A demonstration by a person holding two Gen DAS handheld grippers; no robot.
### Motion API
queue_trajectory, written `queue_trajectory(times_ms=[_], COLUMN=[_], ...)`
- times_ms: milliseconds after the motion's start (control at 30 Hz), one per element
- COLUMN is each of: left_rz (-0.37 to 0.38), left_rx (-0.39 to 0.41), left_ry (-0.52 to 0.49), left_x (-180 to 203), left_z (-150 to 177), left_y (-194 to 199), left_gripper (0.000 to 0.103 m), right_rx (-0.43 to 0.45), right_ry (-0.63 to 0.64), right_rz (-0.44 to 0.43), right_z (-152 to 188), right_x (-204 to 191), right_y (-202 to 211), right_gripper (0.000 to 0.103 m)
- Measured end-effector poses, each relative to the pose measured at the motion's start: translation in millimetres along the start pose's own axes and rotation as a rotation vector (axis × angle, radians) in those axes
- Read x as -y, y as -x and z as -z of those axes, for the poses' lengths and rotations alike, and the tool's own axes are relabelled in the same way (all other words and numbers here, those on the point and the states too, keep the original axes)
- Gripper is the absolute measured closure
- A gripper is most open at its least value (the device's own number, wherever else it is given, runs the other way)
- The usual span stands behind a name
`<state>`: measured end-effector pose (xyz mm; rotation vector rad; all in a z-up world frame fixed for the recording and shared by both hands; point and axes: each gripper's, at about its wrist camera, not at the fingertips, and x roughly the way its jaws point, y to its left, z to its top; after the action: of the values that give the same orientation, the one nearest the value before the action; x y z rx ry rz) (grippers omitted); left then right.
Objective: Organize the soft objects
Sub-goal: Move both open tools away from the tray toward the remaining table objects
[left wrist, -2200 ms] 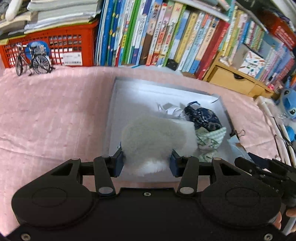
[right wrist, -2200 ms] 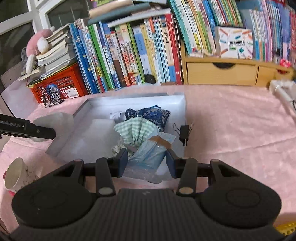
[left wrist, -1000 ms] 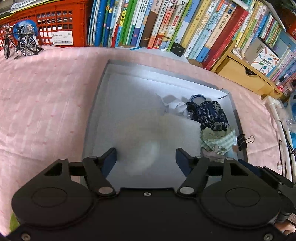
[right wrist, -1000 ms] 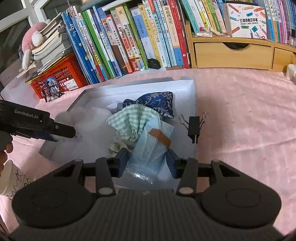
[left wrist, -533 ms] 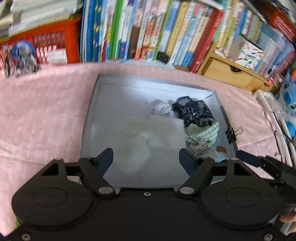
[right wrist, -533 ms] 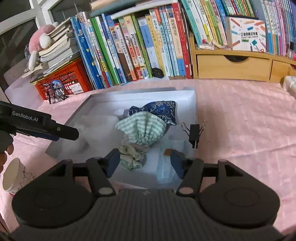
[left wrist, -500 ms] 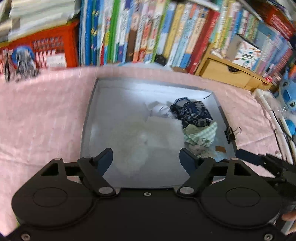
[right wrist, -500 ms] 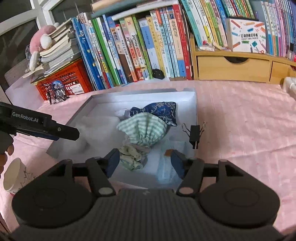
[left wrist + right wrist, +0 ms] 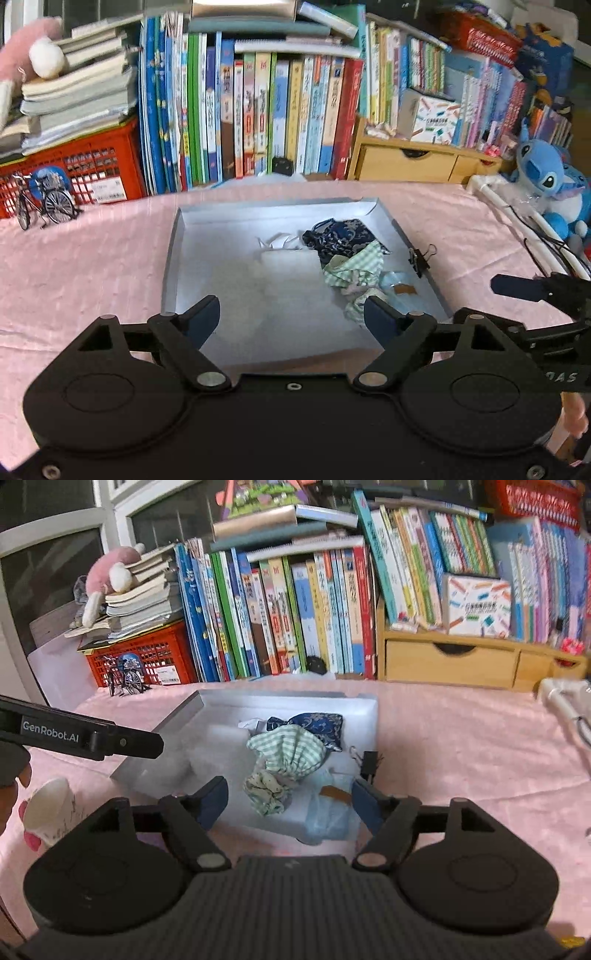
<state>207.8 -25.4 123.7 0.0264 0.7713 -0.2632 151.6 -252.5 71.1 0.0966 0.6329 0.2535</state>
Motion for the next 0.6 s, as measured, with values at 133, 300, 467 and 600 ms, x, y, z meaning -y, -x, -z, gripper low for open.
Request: queue_trajectory(times_ms=[133, 300, 467, 600], left_rz=[-0.012, -0.012, -0.069, -0.093], left_rx=[0.095, 0.188, 0.348, 0.441], left_ry=[-0.010, -0.022, -0.047, -0.051], left_x=[2, -2, 1, 6], left_z=[21, 50, 88, 113], left_y=[26, 57, 88, 103], left_gripper=[0.016, 0.015, 0.012, 0.011], right_rx=[0.065, 0.137, 0.181, 0.197], right_ry=[0.022, 0.050, 0.055, 0.031], right_rz=[0.024, 0.053, 0.090, 0.123], right_z=[12, 36, 56, 65], right_x=[-2, -8, -11, -8], right_y=[27, 51, 63, 65], right_gripper=[0.017, 0.016, 0.016, 0.016])
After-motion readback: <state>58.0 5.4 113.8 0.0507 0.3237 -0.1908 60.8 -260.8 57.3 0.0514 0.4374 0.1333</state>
